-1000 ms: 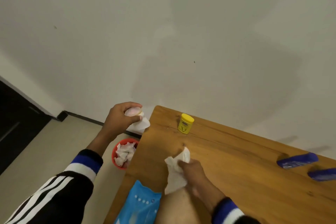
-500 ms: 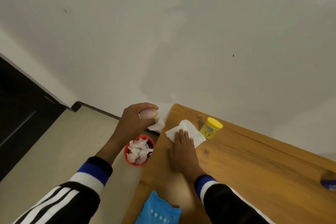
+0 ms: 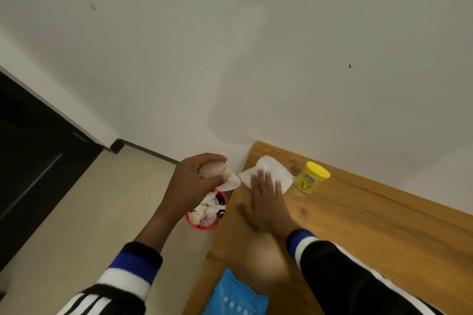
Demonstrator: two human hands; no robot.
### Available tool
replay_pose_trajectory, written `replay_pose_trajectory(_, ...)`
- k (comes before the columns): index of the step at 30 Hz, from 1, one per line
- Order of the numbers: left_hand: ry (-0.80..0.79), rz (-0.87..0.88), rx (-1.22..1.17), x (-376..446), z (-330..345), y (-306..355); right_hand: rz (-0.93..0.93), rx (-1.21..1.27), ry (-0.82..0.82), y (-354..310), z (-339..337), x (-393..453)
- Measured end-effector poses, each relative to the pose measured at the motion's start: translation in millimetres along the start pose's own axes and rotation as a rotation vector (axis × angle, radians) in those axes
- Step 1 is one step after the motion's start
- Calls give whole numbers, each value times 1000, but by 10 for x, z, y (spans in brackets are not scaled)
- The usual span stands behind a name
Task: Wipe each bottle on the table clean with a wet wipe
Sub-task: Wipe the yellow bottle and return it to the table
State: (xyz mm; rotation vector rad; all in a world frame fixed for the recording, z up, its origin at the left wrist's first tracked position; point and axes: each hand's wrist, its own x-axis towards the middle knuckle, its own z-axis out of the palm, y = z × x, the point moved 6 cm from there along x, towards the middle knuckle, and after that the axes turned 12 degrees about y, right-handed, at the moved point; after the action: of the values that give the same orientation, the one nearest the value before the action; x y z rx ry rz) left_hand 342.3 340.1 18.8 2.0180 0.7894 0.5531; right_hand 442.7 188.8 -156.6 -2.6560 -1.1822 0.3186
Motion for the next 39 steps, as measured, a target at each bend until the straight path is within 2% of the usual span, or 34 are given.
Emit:
replay_pose_trajectory(3,5,-10,24,-51,-19,23,-93,77,-79,-313,94,-452)
replay_pose_trajectory(5,-3,-10,18,-78,-14,42,-90,86,-68,-272,81,-375)
replay_pose_trajectory(7,-10,2,13,-75,-30,69,-38,79,6,-116,-27,-69)
replay_pose_trajectory(10,8,8,3,-43,-83,87,141,101,103,208,-209,403)
replay_pose_trajectory(14,21,5,-17,-33,-94,93,197,22,32,340,-187,551)
replay_pose_trajectory(17,21,5,-41,-17,-88,103,97,-27,26,210,-75,177)
replay_pose_trajectory(20,13,9,-53,-7,-74,137,-185,16,-76,-78,45,-388)
replay_pose_trajectory(22,11,16,-46,-5,-53,156,-298,-15,-111,-83,107,-453)
replay_pose_trajectory(24,4,23,-47,-9,-24,161,-285,-48,-73,13,92,-230)
replay_pose_trajectory(27,29,41,-50,-48,-29,123,-118,-42,-12,145,27,150)
replay_pose_trajectory(29,40,21,-57,-87,-27,88,-97,-30,-13,110,23,130)
replay_pose_trajectory(34,10,14,-85,-172,-1,108,-421,6,-54,-51,65,-930)
replay_pose_trajectory(36,9,31,-80,-191,4,118,-334,-5,-25,205,35,-1029)
replay_pose_trajectory(39,5,45,-66,-242,20,169,19,-27,31,518,-28,-954)
